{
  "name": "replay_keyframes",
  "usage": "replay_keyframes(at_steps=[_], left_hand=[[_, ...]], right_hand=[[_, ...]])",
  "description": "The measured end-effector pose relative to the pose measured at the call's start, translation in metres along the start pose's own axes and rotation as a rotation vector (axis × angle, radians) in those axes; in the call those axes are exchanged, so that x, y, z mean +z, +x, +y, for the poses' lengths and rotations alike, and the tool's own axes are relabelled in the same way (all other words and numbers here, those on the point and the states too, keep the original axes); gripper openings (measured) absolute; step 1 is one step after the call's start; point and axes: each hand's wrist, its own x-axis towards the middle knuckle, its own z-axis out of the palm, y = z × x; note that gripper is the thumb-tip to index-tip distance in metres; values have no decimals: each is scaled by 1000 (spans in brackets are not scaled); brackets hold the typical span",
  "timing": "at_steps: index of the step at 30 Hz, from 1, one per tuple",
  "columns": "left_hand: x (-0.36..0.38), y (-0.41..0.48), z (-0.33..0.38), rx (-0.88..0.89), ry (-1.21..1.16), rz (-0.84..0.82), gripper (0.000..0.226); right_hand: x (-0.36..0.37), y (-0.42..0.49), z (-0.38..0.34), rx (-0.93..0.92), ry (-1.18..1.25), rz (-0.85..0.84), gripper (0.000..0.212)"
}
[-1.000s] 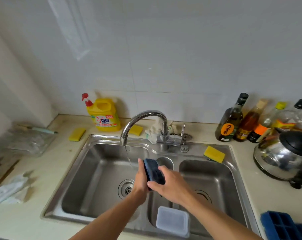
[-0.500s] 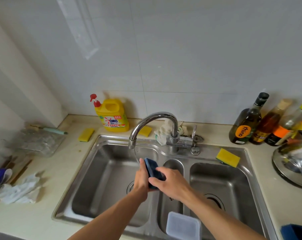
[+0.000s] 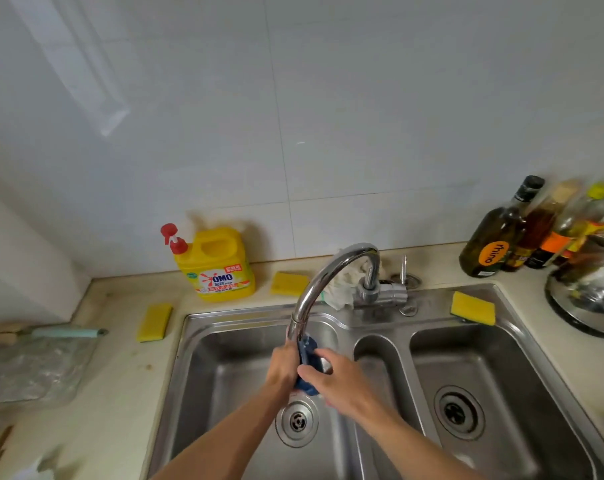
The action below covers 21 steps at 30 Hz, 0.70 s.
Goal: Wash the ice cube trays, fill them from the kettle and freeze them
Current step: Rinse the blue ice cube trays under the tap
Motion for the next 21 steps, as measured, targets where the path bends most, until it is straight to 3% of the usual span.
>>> replay_keyframes(at_steps=[2,6,10,17,19,21], left_hand=[[-8,13,6,36,109,-46,36],[-11,23,11,110,154,-115,51],[-13,26,4,116,164,-170,37],[-6,23,4,139,267,-84,31],[-10,26,5,158,321,-36,35],[-17,28,4,97,212,-59,51]], right_hand=[[8,4,-4,14,72,48,36],[12,8,-8,52,114,100,33],[16,9,-2,91,114,131,33],[11,6,4,107,91,146,50],[1,3,8,107,47,147,65],[-15,2,16,120,16,161,76]])
